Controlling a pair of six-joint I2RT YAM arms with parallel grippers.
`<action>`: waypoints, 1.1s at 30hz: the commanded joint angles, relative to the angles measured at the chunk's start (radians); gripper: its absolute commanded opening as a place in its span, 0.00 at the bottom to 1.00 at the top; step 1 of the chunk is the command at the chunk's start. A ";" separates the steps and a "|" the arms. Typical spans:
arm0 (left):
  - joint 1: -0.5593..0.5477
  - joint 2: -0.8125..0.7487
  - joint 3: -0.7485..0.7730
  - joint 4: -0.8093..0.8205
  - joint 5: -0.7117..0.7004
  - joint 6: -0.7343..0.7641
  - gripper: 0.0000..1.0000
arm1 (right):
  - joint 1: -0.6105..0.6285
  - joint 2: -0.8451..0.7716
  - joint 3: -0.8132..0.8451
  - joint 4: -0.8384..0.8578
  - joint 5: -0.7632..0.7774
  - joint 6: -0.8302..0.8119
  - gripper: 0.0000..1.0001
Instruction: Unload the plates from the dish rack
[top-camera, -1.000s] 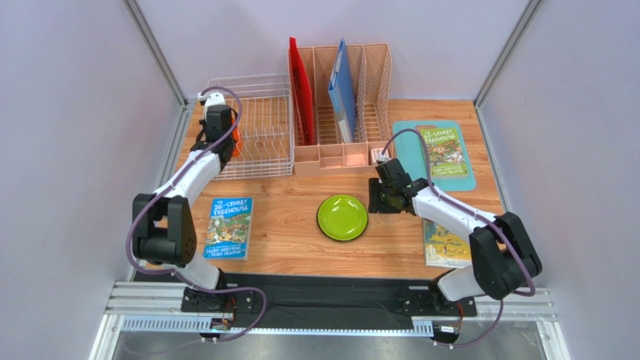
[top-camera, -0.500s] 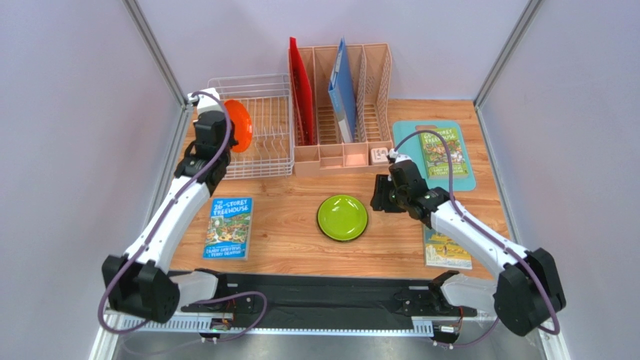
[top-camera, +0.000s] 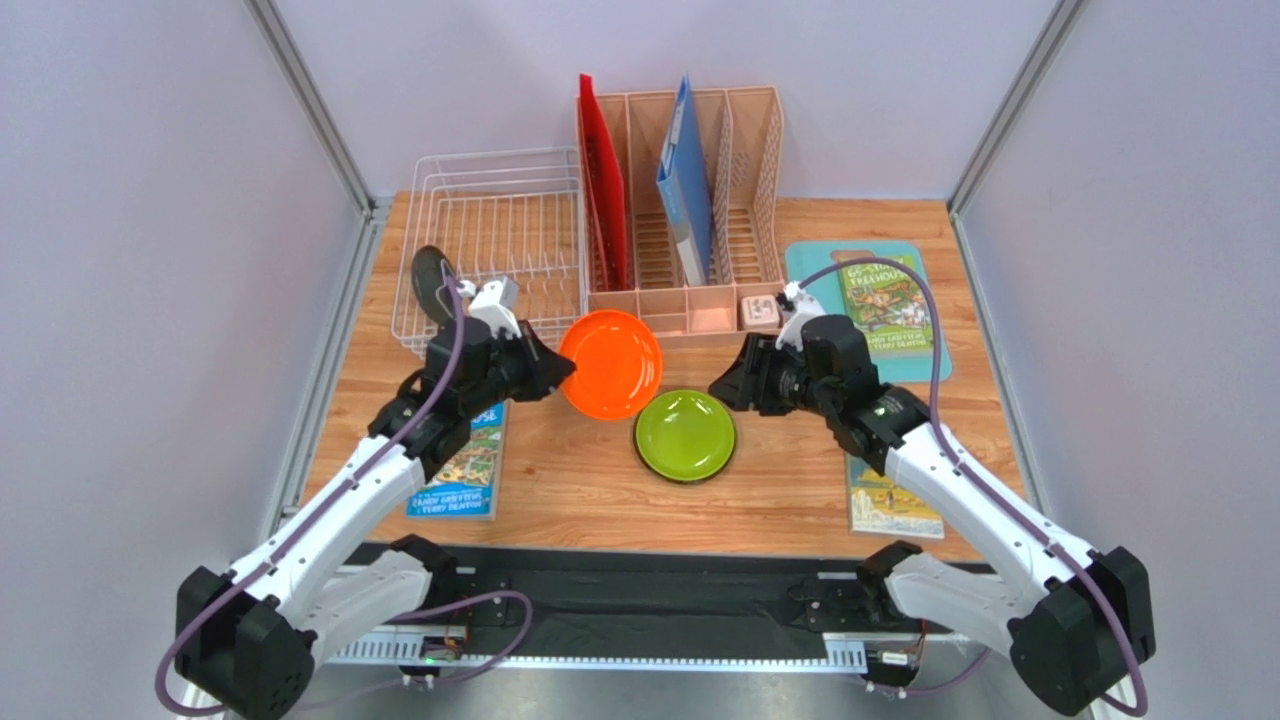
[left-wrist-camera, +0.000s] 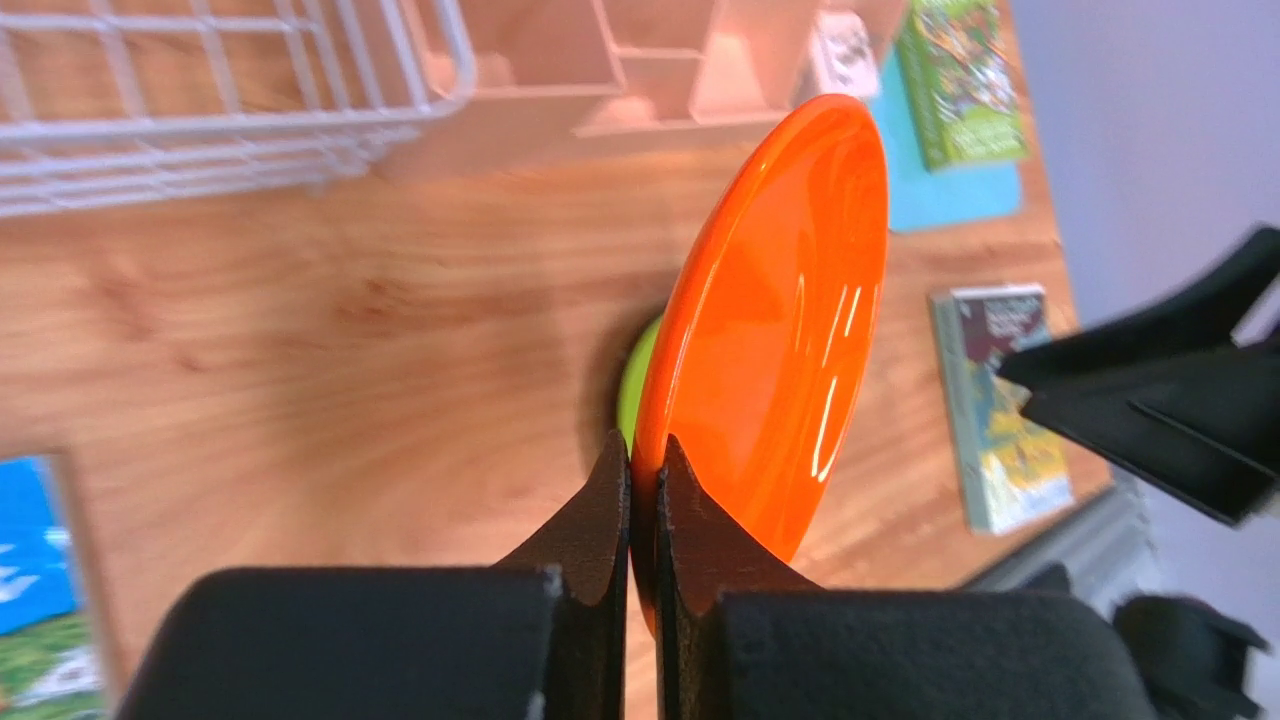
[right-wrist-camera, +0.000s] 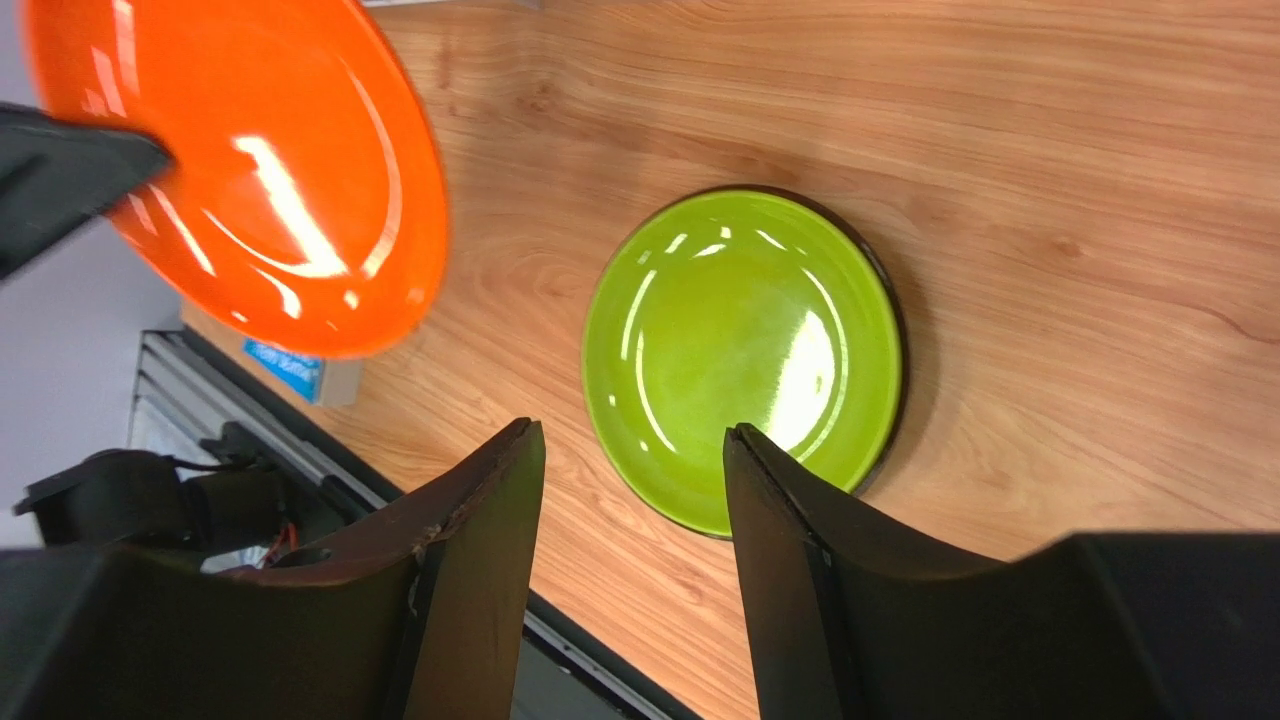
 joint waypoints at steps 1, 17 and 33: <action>-0.055 -0.020 -0.040 0.165 0.103 -0.130 0.00 | 0.016 -0.011 -0.006 0.126 -0.087 0.042 0.53; -0.193 0.107 -0.011 0.283 0.107 -0.164 0.00 | 0.042 0.168 0.025 0.269 -0.144 0.030 0.49; -0.205 0.091 0.049 0.021 -0.206 -0.019 0.78 | 0.033 0.116 -0.023 0.122 0.068 0.000 0.00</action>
